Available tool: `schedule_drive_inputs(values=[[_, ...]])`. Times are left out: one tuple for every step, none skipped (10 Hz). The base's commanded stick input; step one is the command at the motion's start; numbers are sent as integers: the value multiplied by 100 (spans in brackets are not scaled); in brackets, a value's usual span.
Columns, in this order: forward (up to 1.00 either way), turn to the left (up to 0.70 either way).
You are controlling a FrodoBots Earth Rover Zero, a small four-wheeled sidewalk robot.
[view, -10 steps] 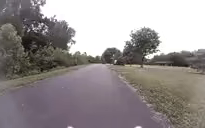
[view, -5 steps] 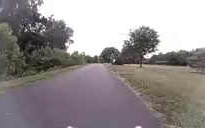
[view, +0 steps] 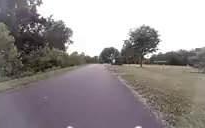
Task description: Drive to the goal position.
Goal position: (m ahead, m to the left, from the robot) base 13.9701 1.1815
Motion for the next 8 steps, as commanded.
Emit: schedule_drive_inputs(values=[[70, 0], [70, 0], [70, 0], [70, 0], [70, 0], [70, 0], [70, 0], [70, 0]])
